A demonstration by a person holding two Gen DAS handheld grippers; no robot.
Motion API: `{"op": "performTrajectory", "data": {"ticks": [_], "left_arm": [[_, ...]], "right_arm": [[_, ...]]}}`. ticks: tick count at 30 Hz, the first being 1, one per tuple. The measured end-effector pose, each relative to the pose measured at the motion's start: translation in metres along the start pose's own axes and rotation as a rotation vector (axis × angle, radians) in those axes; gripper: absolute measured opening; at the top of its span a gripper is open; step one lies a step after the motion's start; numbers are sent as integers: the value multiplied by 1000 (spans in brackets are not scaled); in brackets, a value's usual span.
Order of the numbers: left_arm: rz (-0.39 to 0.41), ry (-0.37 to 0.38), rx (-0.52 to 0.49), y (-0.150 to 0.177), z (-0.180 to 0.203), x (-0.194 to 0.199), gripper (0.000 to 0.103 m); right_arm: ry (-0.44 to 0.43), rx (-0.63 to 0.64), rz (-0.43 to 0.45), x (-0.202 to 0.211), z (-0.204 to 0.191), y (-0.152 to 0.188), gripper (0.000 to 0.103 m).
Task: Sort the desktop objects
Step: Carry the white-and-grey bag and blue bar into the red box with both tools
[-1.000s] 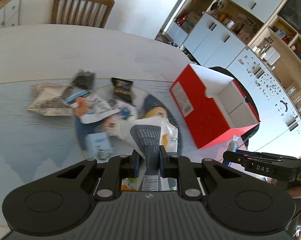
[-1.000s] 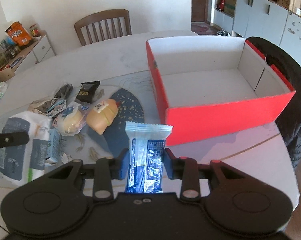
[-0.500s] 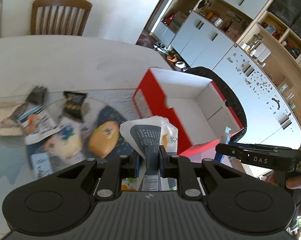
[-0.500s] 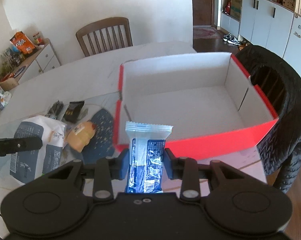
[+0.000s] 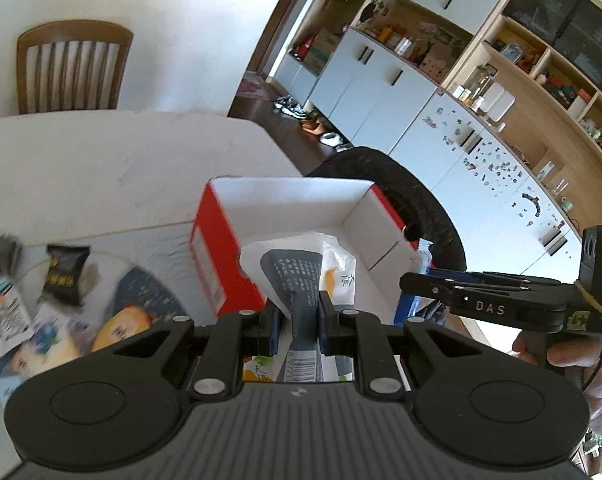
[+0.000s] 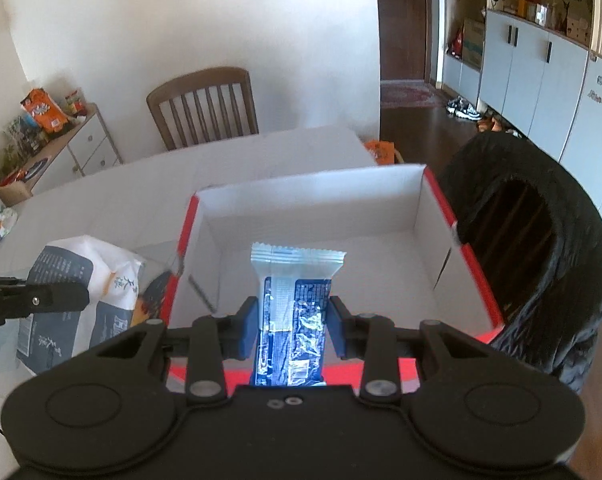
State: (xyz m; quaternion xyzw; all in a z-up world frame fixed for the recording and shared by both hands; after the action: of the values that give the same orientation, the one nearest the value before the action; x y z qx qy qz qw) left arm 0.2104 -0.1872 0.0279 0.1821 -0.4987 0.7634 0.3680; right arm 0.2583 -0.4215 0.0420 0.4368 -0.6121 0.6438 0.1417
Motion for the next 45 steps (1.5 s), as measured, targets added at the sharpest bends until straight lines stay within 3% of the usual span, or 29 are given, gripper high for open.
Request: {"op": "performTrajectory", "data": {"ticks": [10,18,32,45], "left_arm": [[-1,1,-71,-30,23,-44,17],[-47,-29,-116,-48,28,-99,17],[-229,-85,-164,-38,27,-188,17],[-367,-136,-162,-23,17,-221,17]], "right_arm": [[45,-5,-2,-26,34,-10,34],[84,28,-29,-53,53,-17,34],[73,112,-204,-113,59,-2,34],[67,147,-270,-137,54,8,34]]}}
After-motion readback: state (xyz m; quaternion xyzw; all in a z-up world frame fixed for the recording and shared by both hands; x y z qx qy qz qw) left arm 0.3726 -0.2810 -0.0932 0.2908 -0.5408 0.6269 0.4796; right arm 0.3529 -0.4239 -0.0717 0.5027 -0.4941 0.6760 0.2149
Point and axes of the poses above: each gripper's, at about its wrist camera, not at the fingertips, and x roughly against the way its jaws point, z to its right, y to its underside, the point moved 2 cm from there along -x, roughly the way its jaws point, and after that the axes turned 1 degree about y, right-handed, at the moved point
